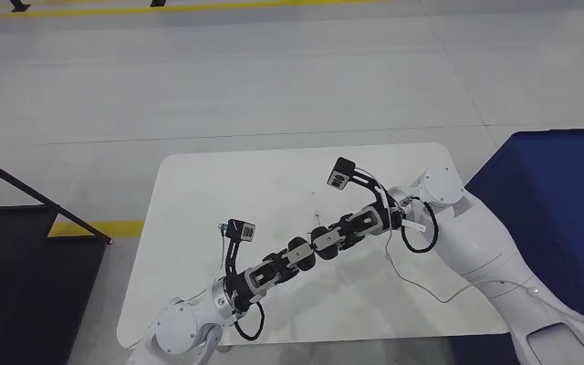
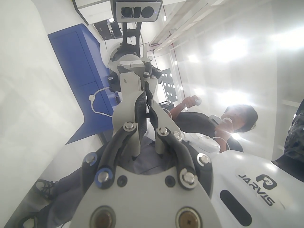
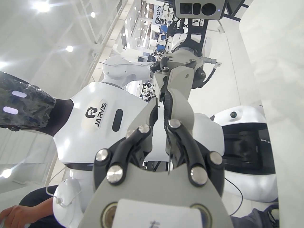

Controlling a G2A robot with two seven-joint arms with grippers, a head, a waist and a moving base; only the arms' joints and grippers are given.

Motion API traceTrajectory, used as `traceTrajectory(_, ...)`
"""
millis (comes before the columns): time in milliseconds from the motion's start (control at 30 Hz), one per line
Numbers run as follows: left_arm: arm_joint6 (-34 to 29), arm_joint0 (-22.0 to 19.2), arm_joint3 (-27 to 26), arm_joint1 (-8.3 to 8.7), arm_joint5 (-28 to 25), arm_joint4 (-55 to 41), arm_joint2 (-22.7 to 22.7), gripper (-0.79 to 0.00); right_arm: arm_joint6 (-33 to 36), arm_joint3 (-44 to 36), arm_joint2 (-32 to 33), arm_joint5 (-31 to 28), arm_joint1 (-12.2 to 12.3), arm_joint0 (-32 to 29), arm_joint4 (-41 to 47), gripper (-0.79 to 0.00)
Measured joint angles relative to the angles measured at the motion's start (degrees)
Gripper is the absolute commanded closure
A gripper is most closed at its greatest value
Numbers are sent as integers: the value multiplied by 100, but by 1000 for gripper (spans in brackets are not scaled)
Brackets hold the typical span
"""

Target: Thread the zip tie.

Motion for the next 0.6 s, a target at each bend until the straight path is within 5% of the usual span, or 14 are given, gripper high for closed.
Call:
traceTrajectory(467, -189, 2, -9, 22, -15, -31, -48, 0, -54, 55, 15, 76, -93, 29, -91, 0)
traceTrajectory(500, -193, 1, -9, 23, -16, -43, -56, -25, -59, 59, 13, 81, -100, 34, -99, 0)
traceTrajectory(567, -202, -1, -8, 26, -27, -75, -73, -212, -65, 67, 8, 89, -114, 43, -112, 0)
traceTrajectory(600, -211, -2, -6, 28, -32, -88, -85, -203, -65, 74, 3, 94, -124, 51, -121, 0)
